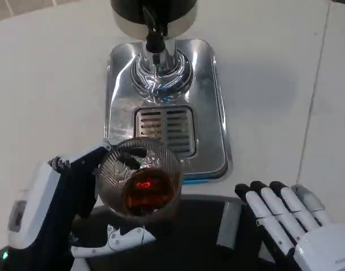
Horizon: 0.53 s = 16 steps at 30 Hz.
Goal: Grasp the cup under the faucet to collect the drink, then remove the cup.
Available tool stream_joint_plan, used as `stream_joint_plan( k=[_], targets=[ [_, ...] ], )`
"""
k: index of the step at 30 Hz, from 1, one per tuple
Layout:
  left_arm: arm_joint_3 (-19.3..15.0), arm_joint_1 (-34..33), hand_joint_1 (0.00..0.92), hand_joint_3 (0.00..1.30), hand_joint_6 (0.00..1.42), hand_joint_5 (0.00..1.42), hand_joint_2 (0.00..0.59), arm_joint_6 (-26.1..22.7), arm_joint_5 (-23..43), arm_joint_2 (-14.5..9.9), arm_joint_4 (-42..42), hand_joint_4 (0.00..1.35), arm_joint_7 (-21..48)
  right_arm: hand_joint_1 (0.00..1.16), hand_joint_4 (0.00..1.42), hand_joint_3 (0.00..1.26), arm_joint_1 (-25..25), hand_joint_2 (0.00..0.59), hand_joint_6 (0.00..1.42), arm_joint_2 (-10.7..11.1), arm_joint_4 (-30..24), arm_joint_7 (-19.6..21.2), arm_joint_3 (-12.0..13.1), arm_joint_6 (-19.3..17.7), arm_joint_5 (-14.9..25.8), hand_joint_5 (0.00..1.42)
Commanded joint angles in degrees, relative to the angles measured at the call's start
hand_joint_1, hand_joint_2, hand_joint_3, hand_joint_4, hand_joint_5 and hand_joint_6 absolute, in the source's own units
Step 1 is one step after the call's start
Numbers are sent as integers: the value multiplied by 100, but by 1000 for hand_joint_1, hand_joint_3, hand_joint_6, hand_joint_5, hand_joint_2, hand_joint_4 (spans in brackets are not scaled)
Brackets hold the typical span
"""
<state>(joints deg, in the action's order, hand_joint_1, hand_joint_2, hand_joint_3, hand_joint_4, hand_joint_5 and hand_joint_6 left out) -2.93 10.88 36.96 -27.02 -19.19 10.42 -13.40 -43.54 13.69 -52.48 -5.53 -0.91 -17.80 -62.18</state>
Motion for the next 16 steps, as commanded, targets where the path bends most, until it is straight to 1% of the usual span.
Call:
stream_joint_plan(
  k=[1,6,16],
  targets=[
    [-56,56,672,1116,1424,1417,0,164,137,50,154,1166,59,98,0,0,-143,586,0,-38,-114,88,39,-115,76,0],
    [-81,86,670,1116,1424,1417,0,171,142,88,174,1166,102,93,0,0,-173,586,0,-101,-118,89,32,-141,54,0],
    [-127,121,668,1116,1424,1417,0,157,112,148,216,1152,138,86,0,0,16,586,0,-154,-24,-1,7,-120,44,0]
  ],
)
